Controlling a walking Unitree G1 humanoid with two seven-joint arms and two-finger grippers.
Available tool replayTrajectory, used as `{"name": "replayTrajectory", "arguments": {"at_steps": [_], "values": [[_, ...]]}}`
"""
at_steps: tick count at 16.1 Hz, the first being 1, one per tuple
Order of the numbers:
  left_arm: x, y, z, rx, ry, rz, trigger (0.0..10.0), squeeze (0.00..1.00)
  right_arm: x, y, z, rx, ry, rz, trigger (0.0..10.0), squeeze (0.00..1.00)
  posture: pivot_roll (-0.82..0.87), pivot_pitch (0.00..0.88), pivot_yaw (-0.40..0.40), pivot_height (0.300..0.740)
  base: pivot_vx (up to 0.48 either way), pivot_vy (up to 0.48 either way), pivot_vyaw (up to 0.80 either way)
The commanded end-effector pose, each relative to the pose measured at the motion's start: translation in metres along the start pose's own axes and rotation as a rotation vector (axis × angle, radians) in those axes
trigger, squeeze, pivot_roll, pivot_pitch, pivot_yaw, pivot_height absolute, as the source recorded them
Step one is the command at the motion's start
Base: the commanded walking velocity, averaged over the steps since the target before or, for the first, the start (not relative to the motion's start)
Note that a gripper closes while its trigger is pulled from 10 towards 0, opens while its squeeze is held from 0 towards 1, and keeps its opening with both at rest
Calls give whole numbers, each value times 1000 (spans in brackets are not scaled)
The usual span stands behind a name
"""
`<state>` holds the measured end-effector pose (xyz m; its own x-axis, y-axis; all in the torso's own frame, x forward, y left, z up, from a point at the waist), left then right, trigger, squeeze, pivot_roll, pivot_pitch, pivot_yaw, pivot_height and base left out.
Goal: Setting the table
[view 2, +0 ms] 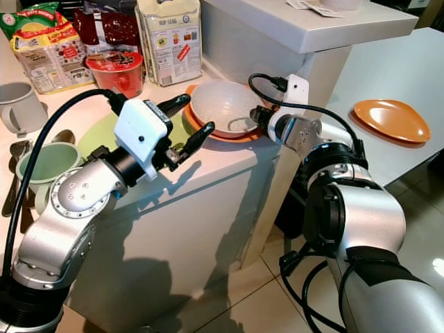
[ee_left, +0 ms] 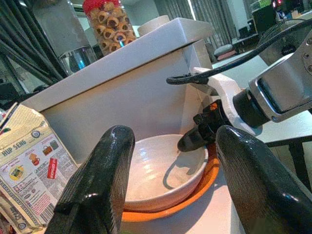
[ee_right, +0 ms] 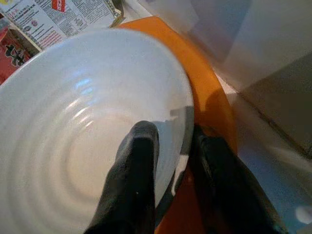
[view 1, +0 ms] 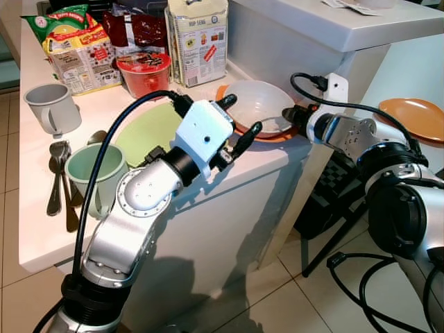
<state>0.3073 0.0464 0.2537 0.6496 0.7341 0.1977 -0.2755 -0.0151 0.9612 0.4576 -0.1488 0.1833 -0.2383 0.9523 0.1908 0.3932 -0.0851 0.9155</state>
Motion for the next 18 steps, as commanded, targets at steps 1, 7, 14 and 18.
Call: {"name": "replayTrajectory", "arguments": {"at_steps": [1, 7, 14, 18], "values": [[-5, 4, 0, -9, -23, 19, 10000, 0, -6, -13, 0, 30, -19, 29, 0, 0, 12, 0, -51, 740, 0, 0, 0], [-3, 4, 1, -11, -14, 24, 10000, 0, -14, 8, -2, -108, -75, 106, 0, 0, 13, 0, -51, 740, 0, 0, 0], [11, 13, 5, -56, 60, 51, 10000, 0, -2, 40, -5, -307, -43, -143, 0, 0, 7, 0, -41, 740, 0, 0, 0], [13, 14, 7, -63, 71, 56, 10000, 0, 8, 45, -5, -349, -37, -359, 0, 0, 11, 0, -41, 740, 0, 0, 0]]}}
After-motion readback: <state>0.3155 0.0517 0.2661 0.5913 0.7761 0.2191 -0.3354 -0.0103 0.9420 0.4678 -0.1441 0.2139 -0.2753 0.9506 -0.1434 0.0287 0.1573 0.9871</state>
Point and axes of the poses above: a point about 5 cm out from each wrist's last joint towards the gripper, its own z axis pointing out of the wrist towards the gripper, its own y axis along the axis of the wrist's last joint, x = y × z, the point moved 5 cm from there along z, pointing out of the wrist towards the gripper, and after that the axes turned 15 degrees about -z, right-handed, at the moved point
